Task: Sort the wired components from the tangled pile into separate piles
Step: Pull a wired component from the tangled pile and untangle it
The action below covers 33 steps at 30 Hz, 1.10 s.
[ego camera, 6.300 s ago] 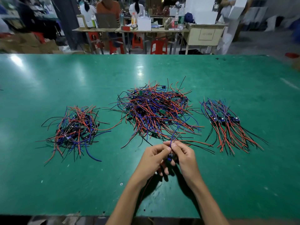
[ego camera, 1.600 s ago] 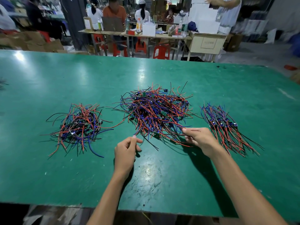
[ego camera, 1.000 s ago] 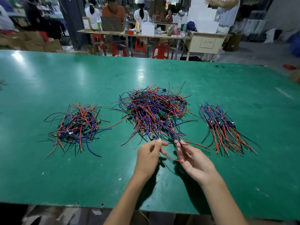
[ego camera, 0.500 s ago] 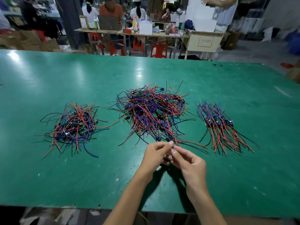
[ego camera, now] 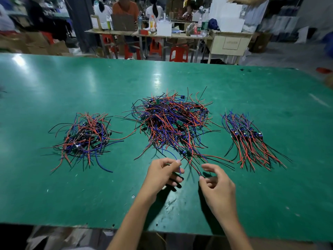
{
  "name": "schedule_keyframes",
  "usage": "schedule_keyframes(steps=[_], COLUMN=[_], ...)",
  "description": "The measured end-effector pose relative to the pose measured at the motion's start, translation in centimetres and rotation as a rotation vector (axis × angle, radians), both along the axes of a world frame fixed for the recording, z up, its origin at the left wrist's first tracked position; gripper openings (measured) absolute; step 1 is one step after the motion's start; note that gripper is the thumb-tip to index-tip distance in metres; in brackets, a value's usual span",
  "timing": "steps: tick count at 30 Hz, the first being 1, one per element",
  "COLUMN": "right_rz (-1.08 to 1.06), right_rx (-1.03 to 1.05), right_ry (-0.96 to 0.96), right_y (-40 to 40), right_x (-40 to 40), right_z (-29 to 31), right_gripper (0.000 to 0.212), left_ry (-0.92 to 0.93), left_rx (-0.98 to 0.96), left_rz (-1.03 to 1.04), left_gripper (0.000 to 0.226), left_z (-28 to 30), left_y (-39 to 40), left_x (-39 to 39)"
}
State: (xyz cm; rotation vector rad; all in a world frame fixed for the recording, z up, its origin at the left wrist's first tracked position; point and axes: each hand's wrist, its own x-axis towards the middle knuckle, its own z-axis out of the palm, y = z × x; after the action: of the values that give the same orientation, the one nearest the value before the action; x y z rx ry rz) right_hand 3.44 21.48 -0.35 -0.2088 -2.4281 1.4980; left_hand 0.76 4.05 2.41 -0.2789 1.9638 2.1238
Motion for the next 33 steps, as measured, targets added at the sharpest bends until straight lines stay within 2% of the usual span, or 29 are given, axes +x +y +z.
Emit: schedule_keyframes(steps=[6, 8, 13, 16, 18, 20, 23, 25, 28, 33], right_rz=[0.028, 0.034, -0.034, -0.117, -0.138, -0.138, -0.153, -0.192, -0.239, -0.314], right_rx=[0.15, 0.2, 0.465, 0.521, 0.537, 0.587, 0.67, 0.63, 0.577, 0.448], right_ry=[0.021, 0.034, -0.003, 0.027, 0.048, 0.06, 0.092, 0.148, 0.243, 0.342], right_y=[-0.5, -0.5, -1.0, -1.1, -1.1, -1.2, -1.2, -1.2, -1.2, -0.8], right_x=[0.4, 0.4, 0.4, 0.5, 0.5, 0.4, 0.4, 0.5, 0.9, 1.4], right_z=[-0.2, -0.4, -0.6, -0.5, -0.6, -0.8, -0.9, -0.8, -0.6, 0.0], right_gripper=[0.028, 0.026, 0.021, 0.007, 0.009, 0.01, 0.019, 0.029, 0.034, 0.019], left_ry=[0.018, 0.075, 0.281, 0.199, 0.139, 0.273, 0.618, 0.728, 0.815, 0.844], left_rx=[-0.003, -0.089, -0.583, -0.966, -1.105, -1.203, -1.061, -0.983, -0.93, -0.783], left_rz=[0.102, 0.196, 0.501, 0.563, 0.61, 0.646, 0.42, 0.194, -0.043, -0.117], left_gripper=[0.021, 0.019, 0.016, 0.038, 0.055, 0.054, 0.032, 0.029, 0.036, 0.026], left_z=[0.5, 1.1, 2.3, 1.6, 1.0, 0.6, 0.0, -0.5, -1.4, -1.9], left_y=[-2.6, -5.0, -11.7, -14.7, -14.6, -12.6, -8.0, -5.1, -1.9, 0.3], left_x=[-0.3, -1.3, -4.5, -5.5, -5.1, -4.0, -2.5, -1.6, -0.8, 0.1])
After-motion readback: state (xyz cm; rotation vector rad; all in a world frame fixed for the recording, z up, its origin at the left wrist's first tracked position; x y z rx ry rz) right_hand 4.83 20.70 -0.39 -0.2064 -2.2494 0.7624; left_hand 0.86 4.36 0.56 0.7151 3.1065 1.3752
